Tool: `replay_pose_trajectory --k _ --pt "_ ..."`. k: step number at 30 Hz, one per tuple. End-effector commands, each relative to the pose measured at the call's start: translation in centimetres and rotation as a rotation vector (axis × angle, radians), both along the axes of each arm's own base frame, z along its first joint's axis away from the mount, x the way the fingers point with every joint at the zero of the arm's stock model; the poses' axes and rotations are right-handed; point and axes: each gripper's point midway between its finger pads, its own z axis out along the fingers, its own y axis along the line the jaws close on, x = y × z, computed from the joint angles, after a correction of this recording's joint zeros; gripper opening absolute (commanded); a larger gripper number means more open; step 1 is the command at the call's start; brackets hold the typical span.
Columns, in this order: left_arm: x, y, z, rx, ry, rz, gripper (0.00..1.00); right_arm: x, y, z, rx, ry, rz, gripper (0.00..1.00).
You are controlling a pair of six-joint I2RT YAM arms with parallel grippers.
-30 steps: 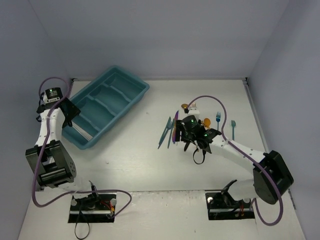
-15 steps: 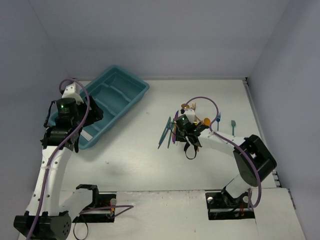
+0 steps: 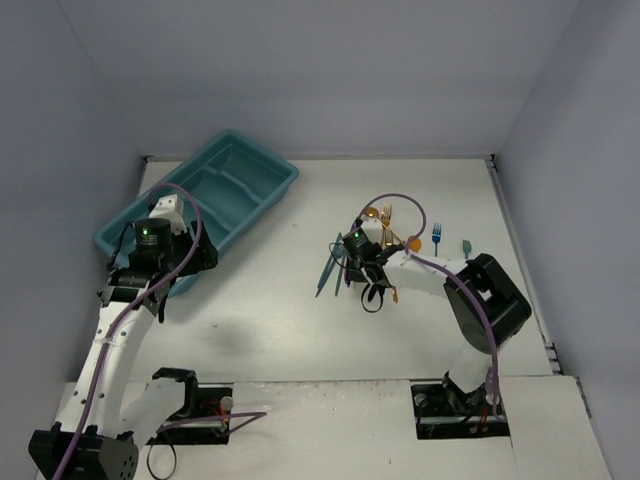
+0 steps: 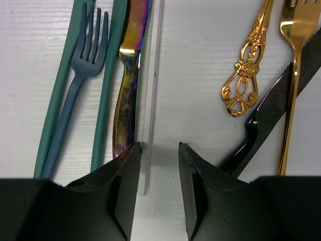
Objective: Sort the eating utensils into containers
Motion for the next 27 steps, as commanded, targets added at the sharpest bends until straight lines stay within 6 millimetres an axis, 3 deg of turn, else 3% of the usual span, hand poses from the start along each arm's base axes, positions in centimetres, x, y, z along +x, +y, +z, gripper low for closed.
replay_pose_trajectory --k 1,6,12,15,20,24,27 --pt "1.1 -0.5 1.4 -0.005 -0.081 -0.025 0.63 1.9 -0.4 0.8 0.002 -0.054 -0.06 0.29" --pt "1.2 -1.0 2.1 -0.015 -0.093 -0.039 0.63 1.5 -1.8 -0.2 -0.02 -0.033 -0.086 0.16" --pt "1.2 -3.5 3.5 -0.095 -0.108 -0.081 0.63 1.7 -3.1 1.7 -0.028 -0.081 -0.096 0.0" --pt "1.2 -5.6 4.6 -0.14 -0.112 -0.113 0.63 1.9 -3.1 4.4 -0.002 -0.142 -0.078 0.0" --pt "1.6 -9.4 7.5 -0.231 -0.149 -0.155 0.63 1.6 -1.7 10.9 0.097 -0.278 0.013 0.0" --pt "2.7 -13.0 9.8 -0.315 -0.199 -0.193 0.63 -0.4 1.1 15.1 0.21 -0.341 0.145 0.0" --pt "3.0 -16.6 10.3 -0.362 -0.205 -0.242 0.64 -2.0 3.1 18.4 0.267 -0.411 0.228 0.0"
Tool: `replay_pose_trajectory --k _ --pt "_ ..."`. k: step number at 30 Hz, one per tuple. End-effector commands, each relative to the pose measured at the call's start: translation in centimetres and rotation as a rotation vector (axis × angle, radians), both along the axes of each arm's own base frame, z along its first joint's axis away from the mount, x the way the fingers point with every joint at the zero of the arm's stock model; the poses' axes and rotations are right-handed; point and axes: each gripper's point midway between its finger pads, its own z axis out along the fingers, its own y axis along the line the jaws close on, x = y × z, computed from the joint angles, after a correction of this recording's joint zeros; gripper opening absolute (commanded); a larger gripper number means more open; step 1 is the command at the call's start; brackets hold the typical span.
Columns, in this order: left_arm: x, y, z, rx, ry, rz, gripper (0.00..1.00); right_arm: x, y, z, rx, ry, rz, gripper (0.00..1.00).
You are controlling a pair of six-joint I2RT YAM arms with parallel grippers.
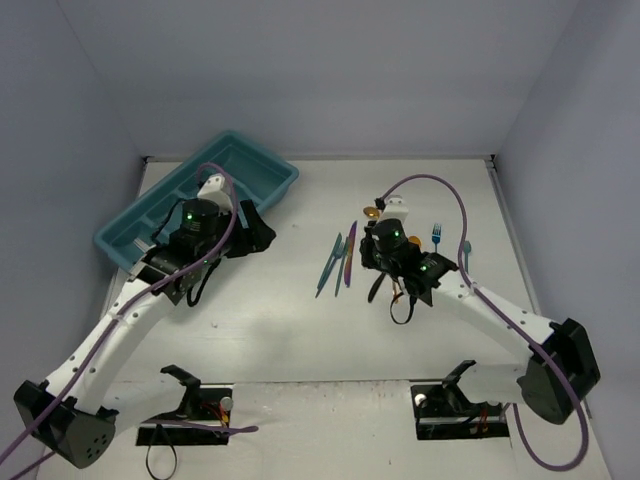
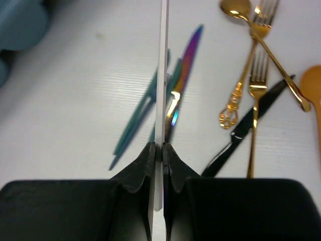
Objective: Sort the eating utensils into containers
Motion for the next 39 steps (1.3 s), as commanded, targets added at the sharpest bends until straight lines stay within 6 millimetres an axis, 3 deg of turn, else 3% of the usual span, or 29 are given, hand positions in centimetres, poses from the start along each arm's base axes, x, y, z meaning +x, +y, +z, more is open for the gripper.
replay_pose_trajectory --k 1,7,12,20,23,25,28,31,33,36,39 --pt "2.0 -5.3 5.1 -0.161 -0.126 -0.022 0.64 -2.2 4.2 6.4 0.098 -0.148 0.179 0.0" --pt "2.9 -10.2 7.9 -0.222 -0.195 -0.085 0.64 -4.4 6.8 10.5 0.207 -0.232 0.305 0.0" --pt "3.8 -12.0 7.5 -0.205 -0.19 -0.076 0.64 -5.2 7.8 12.3 0.261 -0.267 0.354 0.0" --pt "4.9 -13.9 6.2 -0.197 -0.154 -0.059 0.63 -5.8 8.5 13.3 0.294 -0.288 0.384 0.0" --pt "5.0 -14.5 5.4 -0.191 -0.134 -0.053 0.53 -5.9 8.5 13.5 0.3 -0.294 0.382 0.0" --pt "4.9 -14.8 5.2 -0.192 -0.129 -0.055 0.33 -5.8 8.5 13.5 0.3 -0.296 0.377 0.0" --pt "4.8 -14.6 5.0 -0.181 -0.122 -0.042 0.11 -5.7 8.6 13.6 0.302 -0.3 0.378 0.0" --pt "4.7 -14.1 4.8 -0.174 -0.117 -0.022 0.02 -5.6 8.6 13.3 0.298 -0.297 0.375 0.02" --pt "4.6 -13.6 4.8 -0.171 -0.118 -0.003 0.0 -5.6 8.6 13.2 0.296 -0.293 0.375 0.1" --pt "4.6 -12.2 4.4 -0.139 -0.121 0.037 0.0 -5.4 8.5 13.1 0.296 -0.293 0.359 0.42" --pt "5.5 -9.0 3.8 -0.103 -0.111 0.119 0.0 -5.2 7.9 12.7 0.285 -0.295 0.331 0.57"
